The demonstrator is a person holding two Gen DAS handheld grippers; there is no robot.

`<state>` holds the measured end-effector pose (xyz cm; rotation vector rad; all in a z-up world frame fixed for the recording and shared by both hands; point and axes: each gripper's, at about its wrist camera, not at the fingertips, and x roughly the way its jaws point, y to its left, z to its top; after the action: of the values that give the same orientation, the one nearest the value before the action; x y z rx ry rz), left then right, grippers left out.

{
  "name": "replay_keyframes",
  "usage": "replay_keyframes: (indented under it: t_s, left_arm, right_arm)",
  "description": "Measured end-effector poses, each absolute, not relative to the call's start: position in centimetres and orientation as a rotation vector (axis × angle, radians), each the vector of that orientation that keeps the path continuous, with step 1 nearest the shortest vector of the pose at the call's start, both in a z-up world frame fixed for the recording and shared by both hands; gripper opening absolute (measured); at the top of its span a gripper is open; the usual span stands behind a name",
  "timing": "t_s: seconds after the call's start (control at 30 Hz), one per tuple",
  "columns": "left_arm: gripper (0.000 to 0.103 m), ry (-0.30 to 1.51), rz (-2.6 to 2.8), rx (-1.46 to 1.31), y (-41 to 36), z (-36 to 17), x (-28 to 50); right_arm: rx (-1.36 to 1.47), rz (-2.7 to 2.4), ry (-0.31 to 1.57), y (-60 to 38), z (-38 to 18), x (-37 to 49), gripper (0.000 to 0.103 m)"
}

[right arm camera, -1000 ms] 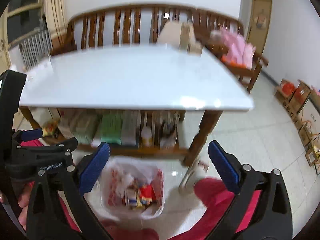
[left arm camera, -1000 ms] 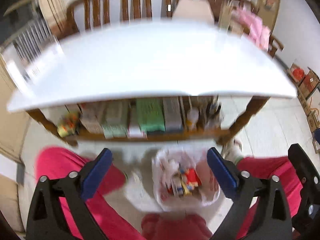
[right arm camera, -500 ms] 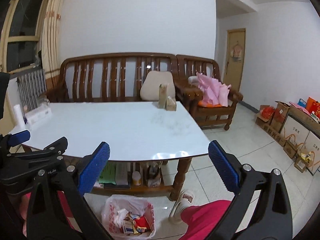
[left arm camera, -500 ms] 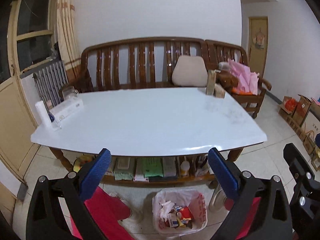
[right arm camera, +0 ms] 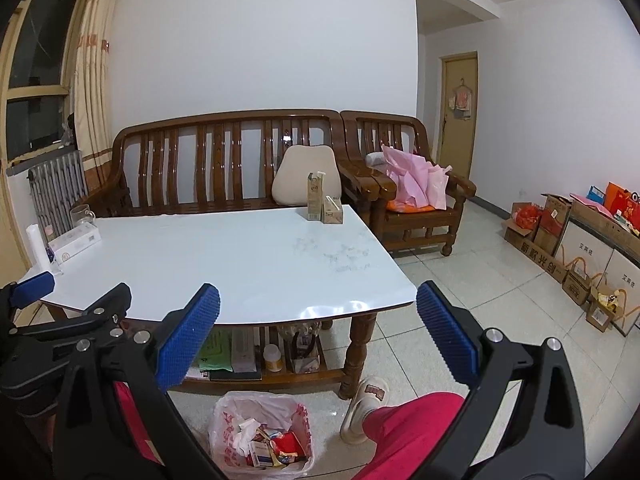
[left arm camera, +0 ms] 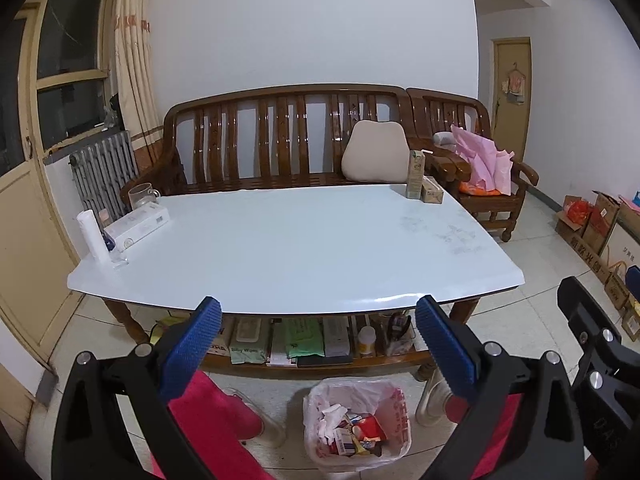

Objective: Collect trash

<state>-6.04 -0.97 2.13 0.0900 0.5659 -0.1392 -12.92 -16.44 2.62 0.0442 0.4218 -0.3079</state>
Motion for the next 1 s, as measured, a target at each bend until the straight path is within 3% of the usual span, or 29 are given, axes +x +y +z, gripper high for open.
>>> replay_keyframes:
  t_s: [1.0]
  left_arm:
    - [0.095, 0.646, -0.114, 0.083, -0.5, 1.0, -4.7]
  right_arm:
    - [-0.006, -0.346, 0.461, -15.0, 2.2, -12.1, 0.096]
